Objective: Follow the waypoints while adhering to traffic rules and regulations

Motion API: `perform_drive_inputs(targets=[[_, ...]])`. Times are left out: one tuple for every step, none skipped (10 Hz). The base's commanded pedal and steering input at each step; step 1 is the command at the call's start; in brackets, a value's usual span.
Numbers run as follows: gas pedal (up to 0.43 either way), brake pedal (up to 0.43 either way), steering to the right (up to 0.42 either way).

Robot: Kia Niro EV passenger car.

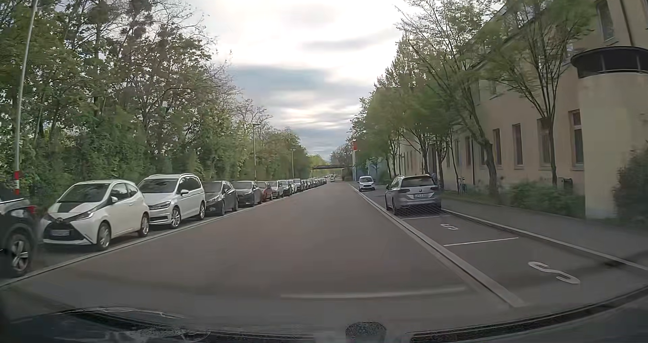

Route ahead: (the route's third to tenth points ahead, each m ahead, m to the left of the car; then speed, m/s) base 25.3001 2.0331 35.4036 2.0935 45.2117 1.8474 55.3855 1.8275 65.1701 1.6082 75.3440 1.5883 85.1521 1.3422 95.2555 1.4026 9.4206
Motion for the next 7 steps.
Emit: perform_drive_inputs(targets=[[0.098,0.0,-0.004],[0.098,0.0,-0.002],[0.098,0.0,0.0],[0.098,0.0,0.001],[0.098,0.0,0.001],[0.098,0.0,0.002],[0.098,0.0,0.002]])
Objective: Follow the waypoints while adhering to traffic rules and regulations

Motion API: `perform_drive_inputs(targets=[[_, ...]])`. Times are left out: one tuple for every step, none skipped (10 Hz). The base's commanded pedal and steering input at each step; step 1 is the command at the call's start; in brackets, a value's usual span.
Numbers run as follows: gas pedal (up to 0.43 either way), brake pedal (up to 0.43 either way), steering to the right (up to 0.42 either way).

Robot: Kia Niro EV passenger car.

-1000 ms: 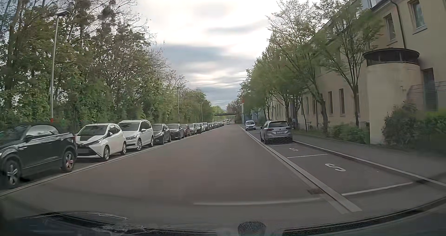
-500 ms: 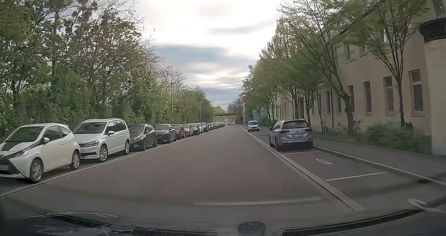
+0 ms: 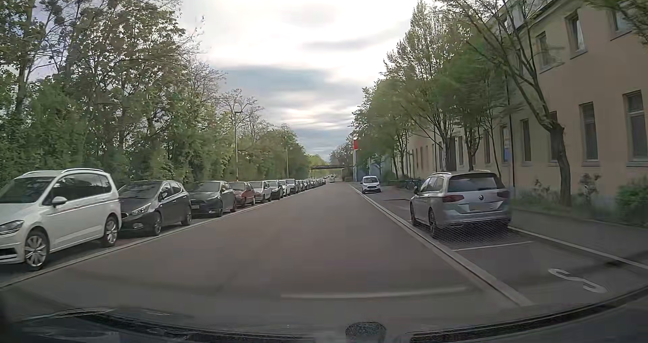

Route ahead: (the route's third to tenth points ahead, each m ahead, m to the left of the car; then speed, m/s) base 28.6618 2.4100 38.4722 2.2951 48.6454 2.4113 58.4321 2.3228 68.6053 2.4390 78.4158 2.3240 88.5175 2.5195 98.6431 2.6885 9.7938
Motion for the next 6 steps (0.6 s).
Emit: perform_drive_inputs(targets=[[0.098,0.0,0.002],[0.098,0.0,0.002],[0.098,0.0,0.002],[0.098,0.0,0.002],[0.098,0.0,0.002],[0.098,0.0,0.002]])
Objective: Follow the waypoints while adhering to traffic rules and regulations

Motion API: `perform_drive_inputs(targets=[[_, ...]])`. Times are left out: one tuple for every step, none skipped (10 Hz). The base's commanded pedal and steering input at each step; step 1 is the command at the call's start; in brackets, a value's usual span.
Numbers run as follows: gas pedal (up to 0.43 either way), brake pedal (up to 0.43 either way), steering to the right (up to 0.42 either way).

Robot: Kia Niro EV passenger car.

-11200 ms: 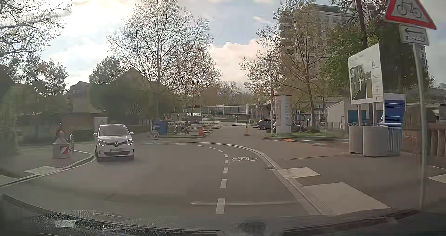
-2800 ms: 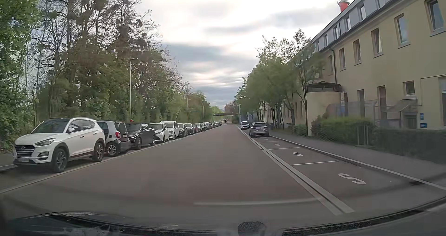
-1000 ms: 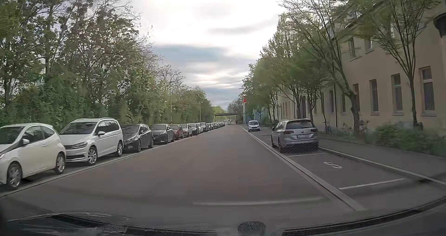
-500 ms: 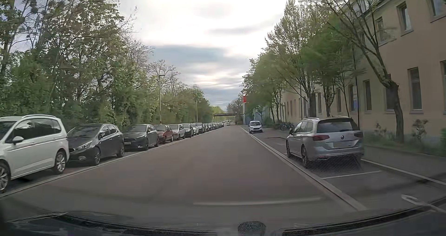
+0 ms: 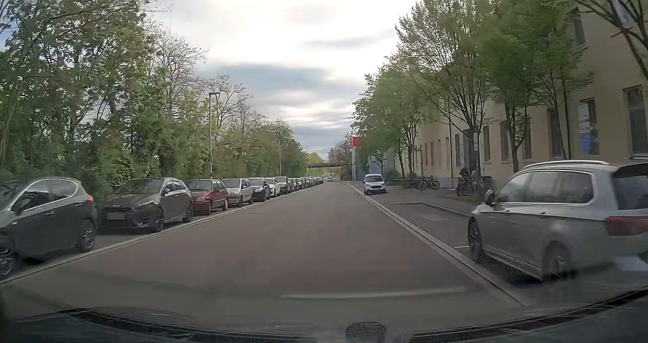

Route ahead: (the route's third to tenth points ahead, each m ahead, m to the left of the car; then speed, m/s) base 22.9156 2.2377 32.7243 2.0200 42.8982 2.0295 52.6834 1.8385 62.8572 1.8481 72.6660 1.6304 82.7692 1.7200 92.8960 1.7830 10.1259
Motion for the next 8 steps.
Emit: perform_drive_inputs(targets=[[0.098,0.0,0.002],[0.098,0.0,0.002],[0.098,0.0,0.002],[0.098,0.0,0.002],[0.098,0.0,0.002],[0.098,0.0,0.002],[0.098,0.0,0.002],[0.098,0.0,0.001]])
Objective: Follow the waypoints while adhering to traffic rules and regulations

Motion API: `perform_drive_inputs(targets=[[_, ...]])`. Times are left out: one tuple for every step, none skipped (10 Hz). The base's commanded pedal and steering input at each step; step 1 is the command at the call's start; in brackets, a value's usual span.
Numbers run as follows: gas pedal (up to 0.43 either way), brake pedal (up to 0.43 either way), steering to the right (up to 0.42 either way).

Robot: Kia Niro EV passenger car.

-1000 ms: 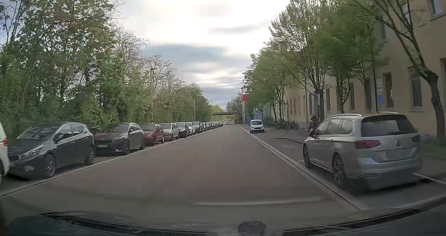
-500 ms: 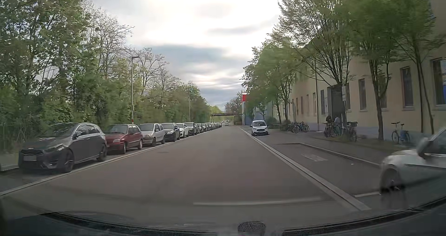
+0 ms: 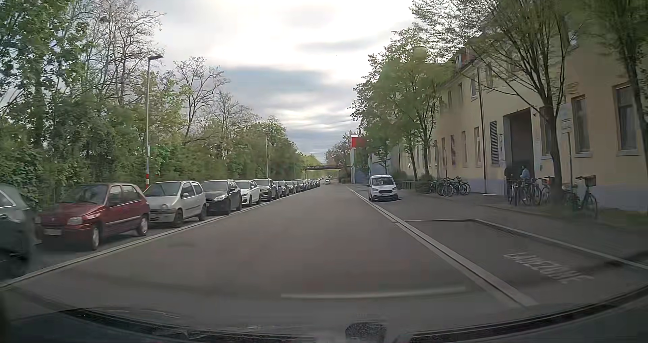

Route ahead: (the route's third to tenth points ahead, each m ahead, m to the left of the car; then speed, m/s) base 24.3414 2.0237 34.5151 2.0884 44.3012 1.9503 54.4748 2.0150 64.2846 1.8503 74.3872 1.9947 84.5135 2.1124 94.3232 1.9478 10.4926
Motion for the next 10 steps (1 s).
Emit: perform_drive_inputs(targets=[[0.098,0.0,0.002],[0.098,0.0,0.002],[0.098,0.0,0.002],[0.098,0.0,0.001],[0.098,0.0,0.001],[0.098,0.0,0.001],[0.098,0.0,0.0],[0.098,0.0,0.0],[0.098,0.0,0.0],[0.098,0.0,0.0]])
